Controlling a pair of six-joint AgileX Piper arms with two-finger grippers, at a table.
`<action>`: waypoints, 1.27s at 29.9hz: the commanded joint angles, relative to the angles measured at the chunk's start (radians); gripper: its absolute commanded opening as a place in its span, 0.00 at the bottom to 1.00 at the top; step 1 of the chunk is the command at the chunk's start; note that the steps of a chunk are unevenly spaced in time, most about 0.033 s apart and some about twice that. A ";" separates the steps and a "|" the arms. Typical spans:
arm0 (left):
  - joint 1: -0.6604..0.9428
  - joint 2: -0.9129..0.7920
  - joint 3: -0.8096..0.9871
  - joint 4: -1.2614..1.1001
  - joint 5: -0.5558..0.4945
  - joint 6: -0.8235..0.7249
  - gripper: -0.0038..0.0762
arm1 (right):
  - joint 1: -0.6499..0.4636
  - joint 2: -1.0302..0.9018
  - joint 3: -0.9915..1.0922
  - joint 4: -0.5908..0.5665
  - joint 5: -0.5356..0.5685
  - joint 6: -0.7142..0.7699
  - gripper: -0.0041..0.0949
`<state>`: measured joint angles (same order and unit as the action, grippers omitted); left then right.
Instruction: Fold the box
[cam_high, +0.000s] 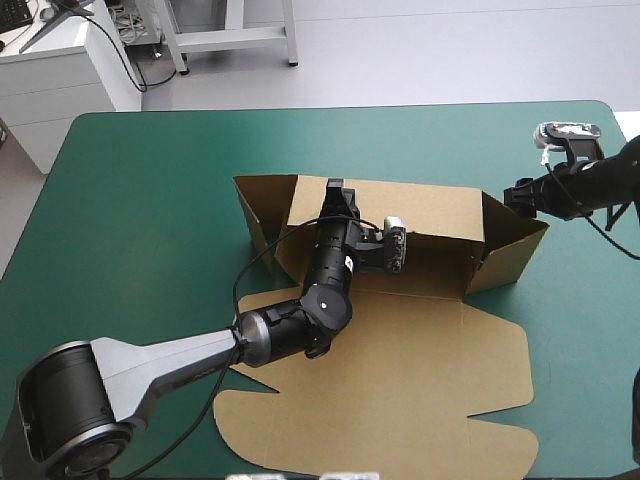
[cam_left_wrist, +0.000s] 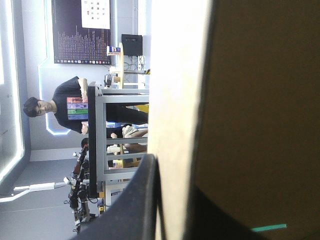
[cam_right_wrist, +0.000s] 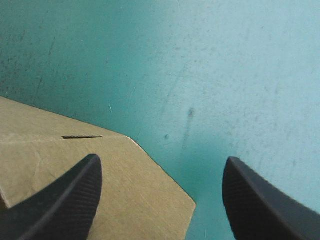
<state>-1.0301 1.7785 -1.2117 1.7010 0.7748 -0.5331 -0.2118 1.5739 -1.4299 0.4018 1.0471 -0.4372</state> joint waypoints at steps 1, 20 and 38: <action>-0.005 -0.034 -0.012 -0.053 -0.013 -0.017 0.04 | 0.002 -0.070 0.066 0.010 0.014 -0.048 0.67; -0.005 -0.034 -0.075 -0.068 0.024 -0.241 0.04 | 0.000 -0.075 -0.026 -0.057 -0.060 0.066 0.67; 0.024 -0.034 -0.075 -0.106 0.019 -0.325 0.04 | 0.000 -0.105 -0.033 -0.055 0.067 0.064 0.67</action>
<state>-1.0162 1.7852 -1.2634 1.6403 0.7692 -0.8104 -0.2120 1.5433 -1.4538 0.3132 1.1192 -0.3553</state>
